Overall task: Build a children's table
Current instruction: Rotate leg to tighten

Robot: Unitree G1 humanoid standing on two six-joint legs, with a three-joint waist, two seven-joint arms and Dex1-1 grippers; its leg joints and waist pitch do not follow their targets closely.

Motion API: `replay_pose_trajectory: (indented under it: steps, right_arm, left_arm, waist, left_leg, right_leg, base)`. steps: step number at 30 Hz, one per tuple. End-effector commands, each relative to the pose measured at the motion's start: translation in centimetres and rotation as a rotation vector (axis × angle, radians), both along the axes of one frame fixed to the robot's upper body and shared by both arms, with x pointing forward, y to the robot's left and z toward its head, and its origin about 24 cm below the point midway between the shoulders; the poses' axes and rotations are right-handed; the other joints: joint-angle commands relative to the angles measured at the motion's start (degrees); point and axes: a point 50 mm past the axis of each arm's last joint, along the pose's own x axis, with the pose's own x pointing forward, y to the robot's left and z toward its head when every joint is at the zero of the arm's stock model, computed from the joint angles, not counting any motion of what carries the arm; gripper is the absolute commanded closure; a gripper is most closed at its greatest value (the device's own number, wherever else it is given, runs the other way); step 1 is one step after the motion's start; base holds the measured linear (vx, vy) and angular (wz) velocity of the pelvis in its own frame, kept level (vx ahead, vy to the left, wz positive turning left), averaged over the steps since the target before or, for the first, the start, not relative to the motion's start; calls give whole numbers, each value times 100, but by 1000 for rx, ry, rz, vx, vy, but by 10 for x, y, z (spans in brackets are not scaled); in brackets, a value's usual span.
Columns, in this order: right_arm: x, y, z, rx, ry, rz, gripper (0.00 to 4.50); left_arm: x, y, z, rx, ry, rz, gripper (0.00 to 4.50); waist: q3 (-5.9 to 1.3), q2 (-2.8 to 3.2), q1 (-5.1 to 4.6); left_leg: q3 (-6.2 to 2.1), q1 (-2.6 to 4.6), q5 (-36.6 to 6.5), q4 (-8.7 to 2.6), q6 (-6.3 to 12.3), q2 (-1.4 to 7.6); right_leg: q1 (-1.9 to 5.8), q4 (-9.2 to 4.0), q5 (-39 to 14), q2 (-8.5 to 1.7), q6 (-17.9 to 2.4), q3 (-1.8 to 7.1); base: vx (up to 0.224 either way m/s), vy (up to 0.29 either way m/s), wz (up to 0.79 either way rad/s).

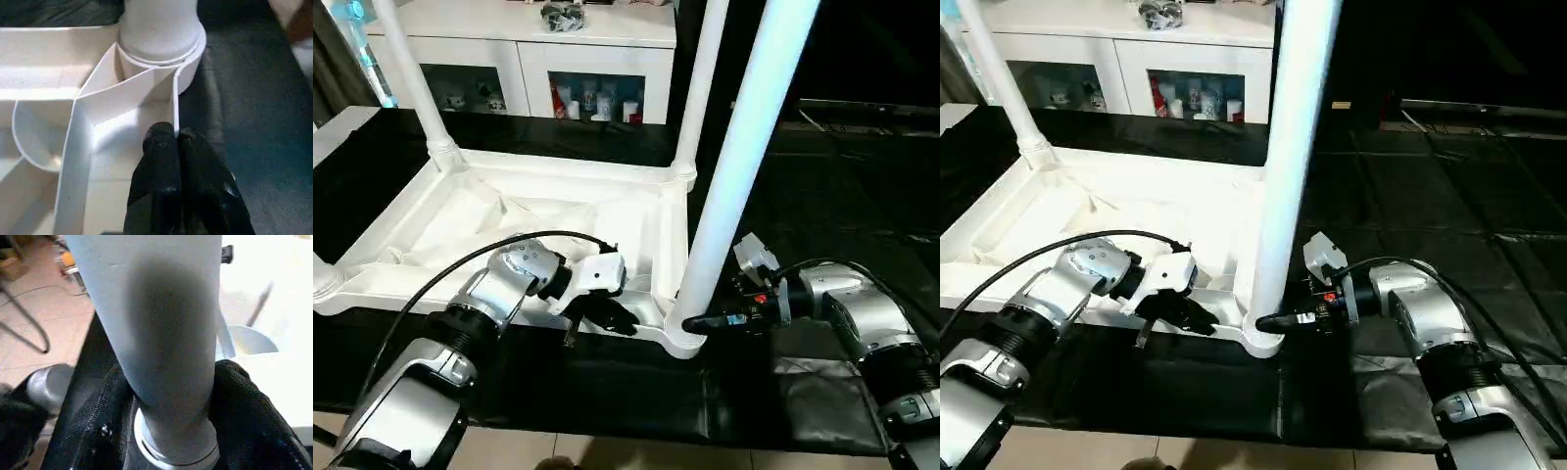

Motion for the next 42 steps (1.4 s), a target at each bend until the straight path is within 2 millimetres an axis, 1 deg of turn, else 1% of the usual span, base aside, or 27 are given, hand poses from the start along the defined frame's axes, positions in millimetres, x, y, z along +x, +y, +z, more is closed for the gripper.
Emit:
replay_pose_trajectory:
  steps: [1,6,8,9,10,11,12,15,16,17,19,20,21,23,24,26,27,28,29,30,32,33,34,36,38,39,42]
  right_arm:
    - [0,11,0,28,8,-46,248]
    - [6,24,-9,27,-6,-259,250]
    - [11,33,-14,27,3,-369,251]
    - [16,41,-17,20,10,-459,251]
    - [16,41,-17,20,10,-459,251]
    - [25,54,-22,5,28,-595,253]
    - [31,62,-23,-3,32,-661,254]
    - [42,79,-25,-42,14,-773,255]
    - [45,82,-25,-59,0,-803,255]
    - [51,86,-22,-46,-13,-858,255]
    - [54,87,-20,-32,-22,-890,255]
    - [56,87,-19,-14,-18,-909,224]
    - [56,86,-18,-7,-14,-919,192]
    - [56,85,-18,-5,-17,-926,189]
    - [55,80,-18,12,-19,-940,180]
    - [54,78,-18,13,-27,-938,157]
    - [54,75,-18,12,-41,-938,148]
    - [54,73,-18,14,-53,-929,142]
    - [54,73,-18,14,-53,-929,130]
    - [51,64,-19,11,-93,-901,116]
    - [48,57,-19,11,-117,-876,107]
    - [42,39,-17,18,-152,-830,97]
    - [39,32,-16,25,-162,-812,97]
    - [32,12,-12,25,-192,-766,64]
    - [25,-6,-6,6,-225,-706,54]
    - [22,-12,-3,-4,-241,-678,47]
    - [16,-26,3,-27,-267,-608,15]
  left_arm:
    - [6,-9,2,-26,-34,95,450]
    - [23,-16,7,-105,-50,350,450]
    - [29,-21,9,-134,-54,448,450]
    - [33,-26,10,-150,-63,514,450]
    - [33,-26,10,-150,-63,514,450]
    - [39,-34,13,-179,-80,618,450]
    - [42,-39,15,-200,-90,675,450]
    - [50,-49,21,-250,-124,808,450]
    - [52,-52,23,-258,-137,836,450]
    - [56,-54,26,-264,-168,873,450]
    - [58,-56,28,-265,-191,889,450]
    - [59,-57,30,-264,-199,895,450]
    - [60,-57,31,-262,-198,896,450]
    - [60,-57,31,-255,-201,891,450]
    - [59,-53,27,-215,-205,871,450]
    - [58,-52,25,-201,-201,860,450]
    - [58,-50,23,-189,-198,854,450]
    - [57,-49,22,-180,-196,849,450]
    - [57,-49,22,-180,-196,849,450]
    - [57,-44,18,-157,-191,838,450]
    - [57,-41,16,-147,-185,826,450]
    - [55,-35,14,-133,-173,781,450]
    - [54,-33,14,-128,-168,765,450]
    - [50,-27,11,-108,-153,690,450]
    - [46,-22,9,-92,-145,614,450]
    - [44,-20,8,-85,-134,579,450]
    - [38,-15,4,-57,-119,493,450]
  waist:
    - [-391,-61,-44]
    - [-366,-67,-98]
    - [-360,-72,-162]
    - [-355,-64,-256]
    - [-358,-68,-277]
    - [-362,-60,-302]
    - [-356,-58,-416]
    - [-359,-44,-519]
    - [-382,-54,-519]
    - [-394,-54,-530]
    - [-413,-58,-519]
    - [-423,-57,-512]
    - [-442,-63,-494]
    - [-465,-63,-454]
    - [-511,-53,-457]
    - [-534,-43,-452]
    - [-587,-47,-433]
    - [-587,-47,-433]
    - [-577,-38,-412]
    - [-548,-43,-394]
    - [-518,-42,-364]
    - [-498,-46,-340]
    - [-477,-50,-300]
    - [-462,-56,-247]
    - [-441,-77,-252]
    - [-420,-87,-245]
    - [-424,-89,-242]
  left_leg:
    - [14,71,-1470,-420,181,131]
    - [-17,99,-1747,-426,41,87]
    - [-36,94,-1828,-427,-2,58]
    - [-56,66,-1854,-433,-43,46]
    - [-64,77,-1893,-431,-37,37]
    - [-69,80,-1928,-429,-22,33]
    - [-84,31,-2000,-424,-65,11]
    - [-78,66,-2020,-385,-43,-22]
    - [-73,83,-1963,-379,23,-22]
    - [-73,37,-1857,-400,88,-6]
    - [-54,26,-1687,-407,153,9]
    - [-43,28,-1603,-404,176,14]
    - [-31,-1,-1361,-397,233,26]
    - [-13,-18,-1013,-372,347,33]
    - [-14,-57,-627,-338,489,24]
    - [-12,-66,-360,-310,627,20]
    - [-6,-71,70,-249,851,7]
    - [-6,-71,70,-249,851,7]
    - [-1,-83,281,-224,1018,3]
    - [13,-77,178,-226,1107,10]
    - [24,-65,-154,-244,1059,32]
    - [32,-55,-351,-261,975,43]
    - [41,-28,-573,-276,880,56]
    - [39,-16,-802,-298,742,63]
    - [30,-39,-901,-309,635,51]
    - [27,-30,-1114,-316,563,57]
    - [36,-5,-1208,-311,496,52]
  right_leg:
    - [280,-364,-2220,-303,-1091,233]
    - [251,-490,-3061,-317,-723,184]
    - [244,-531,-3280,-309,-600,148]
    - [248,-542,-3328,-300,-540,131]
    - [247,-565,-3391,-304,-513,113]
    - [252,-572,-3409,-301,-494,105]
    - [268,-577,-3486,-296,-459,72]
    - [218,-628,-3520,-285,-440,47]
    - [217,-627,-3419,-289,-466,52]
    - [246,-592,-3142,-276,-528,77]
    - [248,-545,-2712,-274,-682,118]
    - [247,-518,-2515,-269,-751,137]
    - [276,-443,-2022,-265,-914,167]
    - [299,-337,-1337,-256,-1147,196]
    - [352,-231,-685,-261,-1330,206]
    - [360,-181,-214,-258,-1458,209]
    - [361,-94,507,-256,-1656,216]
    - [361,-94,507,-256,-1656,216]
    - [333,-67,818,-240,-1752,210]
    - [320,-89,706,-247,-1797,203]
    - [323,-138,217,-261,-1734,201]
    - [321,-179,-106,-263,-1654,204]
    - [315,-222,-434,-259,-1546,212]
    - [327,-260,-779,-265,-1417,223]
    - [331,-270,-962,-251,-1332,225]
    - [319,-308,-1311,-264,-1219,231]
    - [289,-347,-1633,-264,-1149,230]
  base:
    - [0,0,0]
    - [0,0,0]
    - [0,0,0]
    - [0,0,0]
    - [0,0,0]
    - [0,0,0]
    - [0,0,0]
    - [0,0,0]
    - [0,0,0]
    - [0,0,0]
    - [0,0,0]
    - [0,0,0]
    - [77,-3,4]
    - [60,-4,2]
    - [0,0,0]
    - [28,-4,-1]
    - [0,0,0]
    - [0,0,0]
    - [0,0,0]
    - [0,0,0]
    - [0,0,0]
    - [0,0,0]
    - [0,0,0]
    - [0,0,0]
    - [0,0,0]
    - [0,0,0]
    - [0,0,0]
